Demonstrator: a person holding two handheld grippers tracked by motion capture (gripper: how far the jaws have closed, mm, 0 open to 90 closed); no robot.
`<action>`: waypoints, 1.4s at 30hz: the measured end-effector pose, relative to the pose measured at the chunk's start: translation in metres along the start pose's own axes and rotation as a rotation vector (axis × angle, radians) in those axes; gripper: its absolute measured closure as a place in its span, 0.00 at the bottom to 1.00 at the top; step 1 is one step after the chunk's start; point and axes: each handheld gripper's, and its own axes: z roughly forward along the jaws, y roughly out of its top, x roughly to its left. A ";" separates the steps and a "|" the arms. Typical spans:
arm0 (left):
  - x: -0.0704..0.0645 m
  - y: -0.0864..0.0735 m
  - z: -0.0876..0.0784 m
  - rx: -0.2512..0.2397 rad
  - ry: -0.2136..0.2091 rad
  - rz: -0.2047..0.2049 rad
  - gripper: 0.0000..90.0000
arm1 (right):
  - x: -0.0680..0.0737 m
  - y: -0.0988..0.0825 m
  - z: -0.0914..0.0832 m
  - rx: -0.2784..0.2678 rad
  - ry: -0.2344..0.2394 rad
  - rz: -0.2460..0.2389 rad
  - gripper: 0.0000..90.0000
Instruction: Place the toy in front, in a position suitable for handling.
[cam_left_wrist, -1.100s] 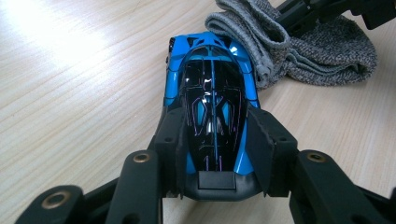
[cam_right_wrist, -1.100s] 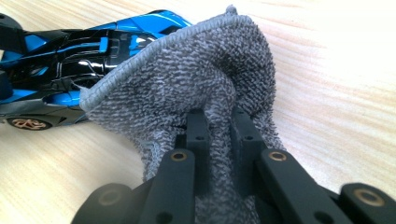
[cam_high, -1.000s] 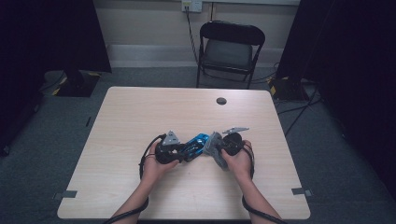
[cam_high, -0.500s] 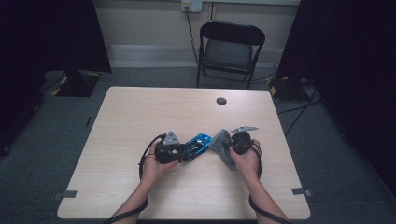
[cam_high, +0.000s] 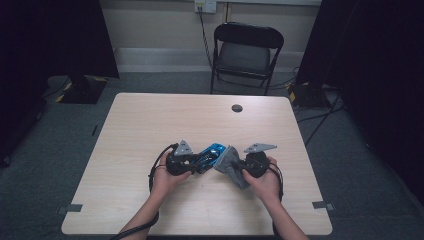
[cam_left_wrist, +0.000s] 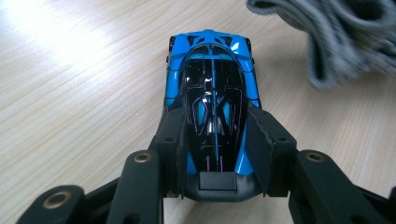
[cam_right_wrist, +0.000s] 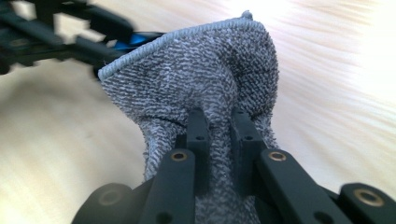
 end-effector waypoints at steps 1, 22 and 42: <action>0.000 0.000 0.000 0.001 0.001 -0.001 0.66 | 0.004 0.000 0.000 0.004 0.012 -0.009 0.89; -0.001 -0.001 -0.002 0.000 0.008 -0.006 0.66 | 0.057 -0.002 0.047 0.101 0.082 -0.117 0.89; -0.001 0.000 -0.002 0.011 0.007 -0.009 0.66 | 0.051 -0.003 0.049 0.102 0.095 -0.080 0.89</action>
